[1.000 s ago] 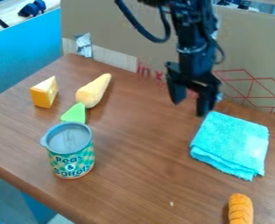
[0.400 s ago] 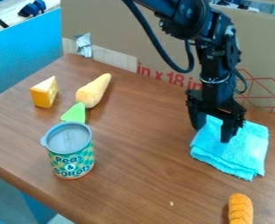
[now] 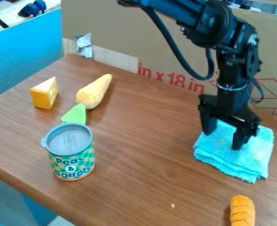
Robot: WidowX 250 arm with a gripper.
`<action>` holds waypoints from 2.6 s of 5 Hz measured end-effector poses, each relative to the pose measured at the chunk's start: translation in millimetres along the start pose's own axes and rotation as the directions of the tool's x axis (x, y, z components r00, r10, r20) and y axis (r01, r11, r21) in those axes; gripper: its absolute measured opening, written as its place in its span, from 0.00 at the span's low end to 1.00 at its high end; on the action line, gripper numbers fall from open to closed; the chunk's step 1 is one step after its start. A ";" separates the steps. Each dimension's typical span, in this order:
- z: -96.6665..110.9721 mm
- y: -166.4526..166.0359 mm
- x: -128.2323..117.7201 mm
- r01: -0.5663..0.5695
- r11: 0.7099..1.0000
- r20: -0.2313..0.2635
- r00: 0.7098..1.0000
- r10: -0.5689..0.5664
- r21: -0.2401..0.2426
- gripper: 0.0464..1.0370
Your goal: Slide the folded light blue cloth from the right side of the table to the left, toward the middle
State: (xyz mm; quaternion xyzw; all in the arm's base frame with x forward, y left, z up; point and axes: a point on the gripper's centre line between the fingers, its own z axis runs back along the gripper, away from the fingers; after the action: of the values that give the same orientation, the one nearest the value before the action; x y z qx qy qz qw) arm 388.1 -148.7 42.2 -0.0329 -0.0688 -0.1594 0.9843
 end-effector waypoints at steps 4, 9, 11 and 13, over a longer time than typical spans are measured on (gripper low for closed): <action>-5.0 91.0 -26.5 -0.143 0.987 -0.186 0.970 0.154 0.072 0.96; 12.5 158.0 -56.4 -0.157 0.978 -0.241 0.952 0.187 0.136 0.96; 67.3 140.4 -43.9 -0.132 0.987 0.004 0.991 0.132 0.094 0.96; 78.6 106.9 -58.1 -0.016 0.994 -0.025 1.000 0.019 0.104 0.96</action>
State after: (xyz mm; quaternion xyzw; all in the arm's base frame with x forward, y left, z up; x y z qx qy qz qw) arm 357.8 -22.7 106.9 0.0198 -0.0640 -0.1475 0.9868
